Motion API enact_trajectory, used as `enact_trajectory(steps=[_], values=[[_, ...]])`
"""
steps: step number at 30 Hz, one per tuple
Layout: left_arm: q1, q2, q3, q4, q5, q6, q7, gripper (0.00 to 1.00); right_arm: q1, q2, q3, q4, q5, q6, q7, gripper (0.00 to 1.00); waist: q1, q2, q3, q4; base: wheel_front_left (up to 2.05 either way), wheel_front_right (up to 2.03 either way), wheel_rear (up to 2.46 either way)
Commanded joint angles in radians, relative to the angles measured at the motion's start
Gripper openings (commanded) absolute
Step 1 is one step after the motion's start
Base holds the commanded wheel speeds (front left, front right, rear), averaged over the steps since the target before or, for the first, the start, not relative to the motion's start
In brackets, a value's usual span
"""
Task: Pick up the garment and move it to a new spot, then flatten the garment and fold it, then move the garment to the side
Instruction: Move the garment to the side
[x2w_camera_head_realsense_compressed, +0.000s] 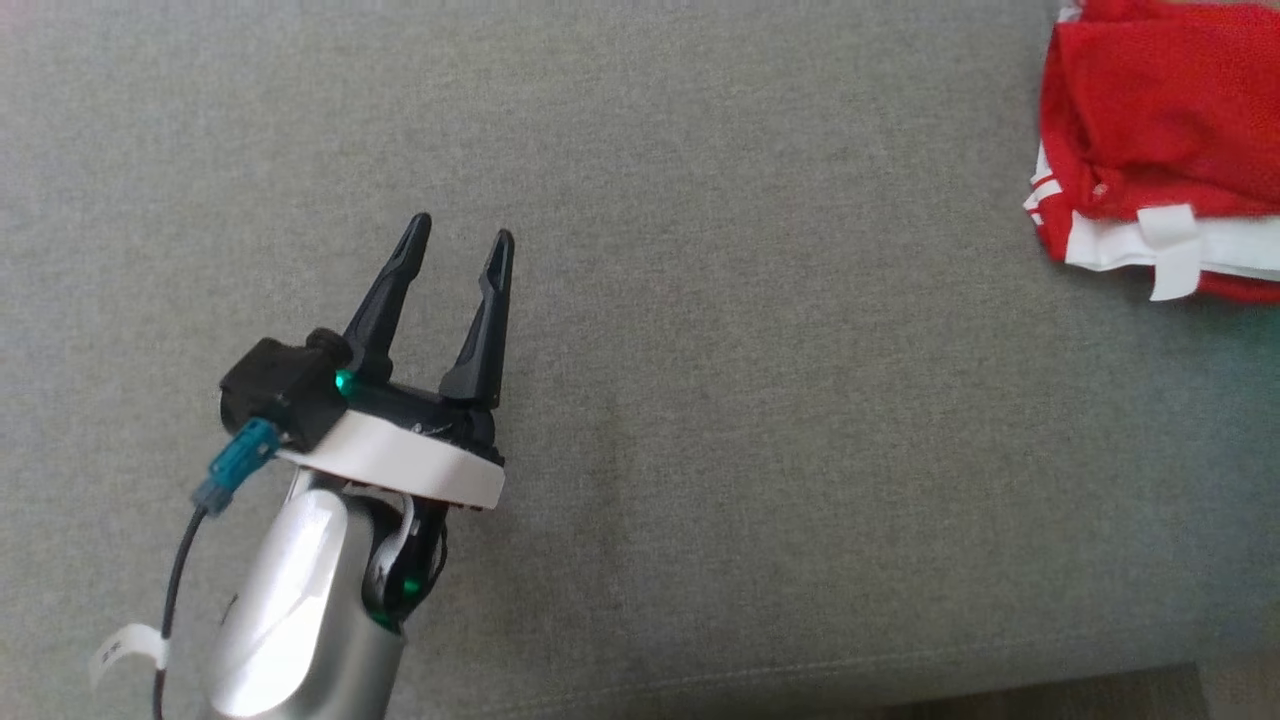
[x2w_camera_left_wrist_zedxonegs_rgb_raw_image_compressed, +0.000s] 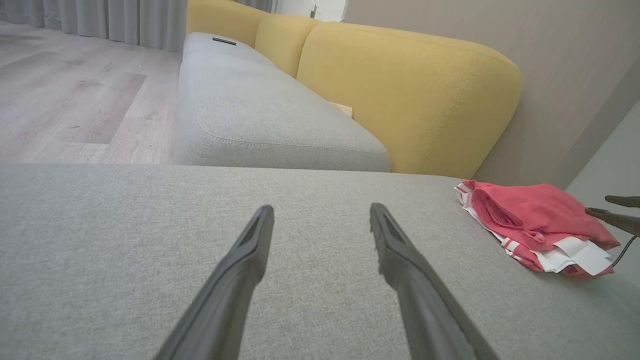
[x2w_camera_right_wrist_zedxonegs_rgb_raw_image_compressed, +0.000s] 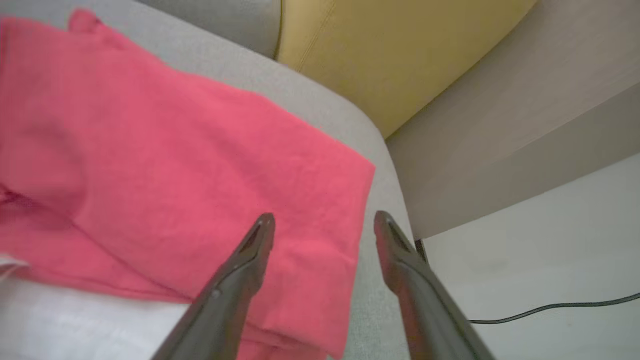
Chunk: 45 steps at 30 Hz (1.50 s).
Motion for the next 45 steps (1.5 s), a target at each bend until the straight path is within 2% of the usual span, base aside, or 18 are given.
enact_trajectory(steps=[1,8,9,18,22,25,33,39,45], values=[[-0.030,0.019,0.027,-0.030,-0.007,-0.006,-0.005,1.00,0.015,-0.015,0.001,-0.053,-0.007,-0.001,0.000,1.00,0.0000,0.0000,-0.019,-0.002,0.00,0.00,0.00],[-0.001,0.012,0.050,-0.034,-0.010,-0.006,-0.005,1.00,0.014,0.056,0.009,-0.166,0.020,-0.001,-0.049,1.00,0.0000,0.0000,-0.097,0.003,0.00,0.00,0.00],[0.010,0.008,0.063,-0.040,-0.010,-0.006,-0.005,1.00,0.018,0.099,0.021,-0.210,0.057,-0.001,-0.080,1.00,0.0000,0.0000,-0.126,0.011,0.00,0.00,0.00],[0.070,-0.006,0.132,-0.092,-0.004,-0.006,-0.005,1.00,0.146,0.311,0.039,-0.410,0.265,-0.001,-0.245,1.00,0.0000,0.0000,-0.232,0.052,0.00,0.00,0.00],[0.106,-0.010,0.146,-0.104,0.004,-0.006,-0.005,1.00,0.258,0.403,0.056,-0.458,0.313,-0.001,-0.319,1.00,0.0000,0.0000,-0.270,0.068,0.00,0.00,0.00],[0.138,-0.012,0.157,-0.100,0.008,-0.006,-0.005,1.00,0.328,0.446,0.058,-0.460,0.337,-0.001,-0.370,1.00,0.0000,0.0000,-0.290,0.076,0.00,0.00,0.00],[0.219,-0.014,0.167,-0.090,0.008,-0.006,-0.005,1.00,0.453,0.468,0.106,-0.406,0.362,-0.001,-0.445,1.00,0.0000,0.0000,-0.332,0.082,0.00,0.00,0.00],[0.260,-0.014,0.163,-0.080,0.002,-0.005,-0.005,1.00,0.491,0.468,0.140,-0.389,0.361,-0.001,-0.455,1.00,0.0000,0.0000,-0.348,0.078,0.00,0.00,0.00],[0.267,-0.014,0.162,-0.086,0.001,0.014,-0.005,1.00,0.501,0.468,0.144,-0.406,0.361,-0.001,-0.456,1.00,0.0000,0.0000,-0.350,0.077,0.00,0.00,0.00]])
